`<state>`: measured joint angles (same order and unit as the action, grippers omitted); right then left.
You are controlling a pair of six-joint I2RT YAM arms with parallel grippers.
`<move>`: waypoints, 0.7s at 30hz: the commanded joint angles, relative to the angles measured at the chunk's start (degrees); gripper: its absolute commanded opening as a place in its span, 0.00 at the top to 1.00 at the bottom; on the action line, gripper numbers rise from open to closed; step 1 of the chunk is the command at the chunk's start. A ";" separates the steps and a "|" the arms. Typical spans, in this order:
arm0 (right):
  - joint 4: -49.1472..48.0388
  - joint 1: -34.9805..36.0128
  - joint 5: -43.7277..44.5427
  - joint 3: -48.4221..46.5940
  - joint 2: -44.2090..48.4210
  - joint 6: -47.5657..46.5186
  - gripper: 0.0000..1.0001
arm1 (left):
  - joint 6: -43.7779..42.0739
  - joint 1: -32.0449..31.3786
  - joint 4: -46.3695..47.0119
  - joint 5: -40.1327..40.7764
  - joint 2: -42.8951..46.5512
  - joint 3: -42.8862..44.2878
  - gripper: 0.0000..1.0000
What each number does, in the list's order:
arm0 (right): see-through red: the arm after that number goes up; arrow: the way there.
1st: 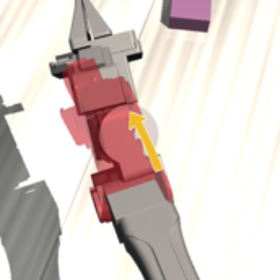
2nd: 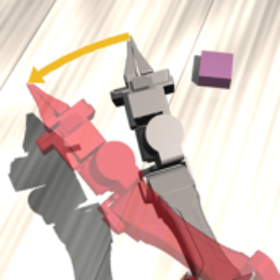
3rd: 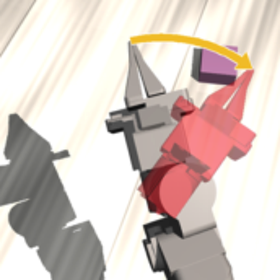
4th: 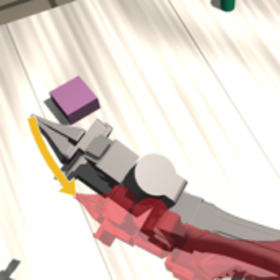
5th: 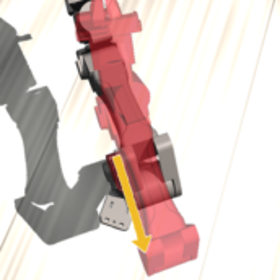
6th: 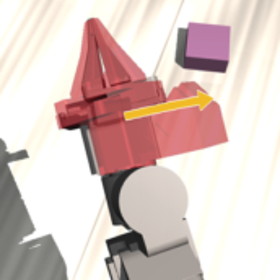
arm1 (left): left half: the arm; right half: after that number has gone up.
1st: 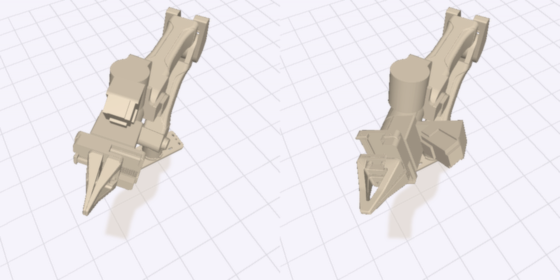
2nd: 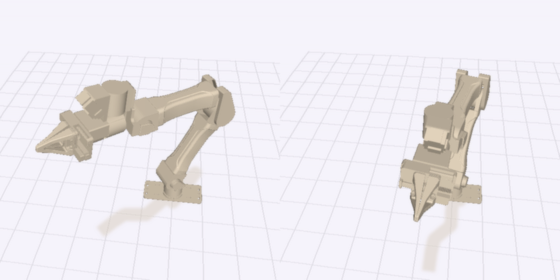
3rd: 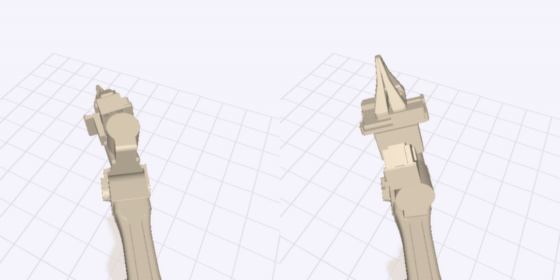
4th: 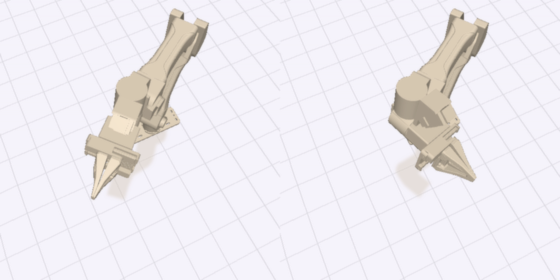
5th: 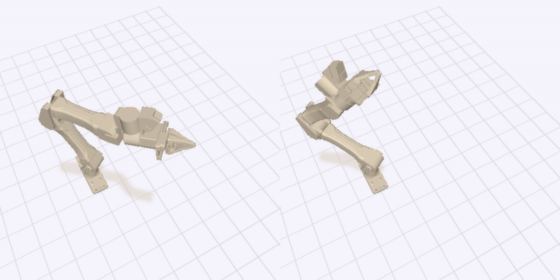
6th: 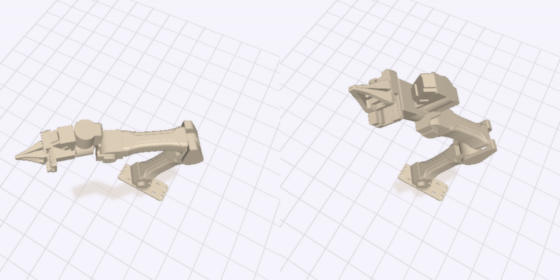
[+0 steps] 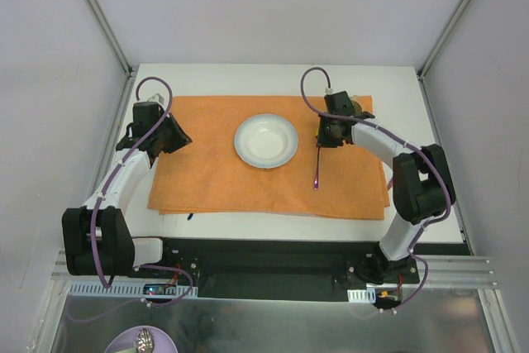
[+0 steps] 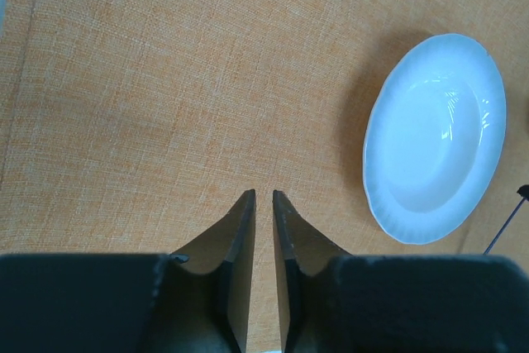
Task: Set the dinner table for one person
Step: Place the spoon on the napkin.
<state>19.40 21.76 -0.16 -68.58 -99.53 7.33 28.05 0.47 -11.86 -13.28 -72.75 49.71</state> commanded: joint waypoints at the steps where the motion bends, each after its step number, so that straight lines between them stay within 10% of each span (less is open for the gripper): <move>1: -1.64 0.48 4.65 -4.02 -1.72 3.30 0.99 | 0.42 0.15 0.52 0.97 1.65 -0.14 0.82; 21: 0.55 1.53 1.05 -10.87 -11.04 1.19 0.99 | 0.34 0.15 -0.09 1.33 1.12 0.12 0.15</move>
<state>19.03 22.83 2.13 -76.05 -109.30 9.37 28.10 0.47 -11.90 -12.84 -72.66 49.71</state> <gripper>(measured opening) 0.034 0.751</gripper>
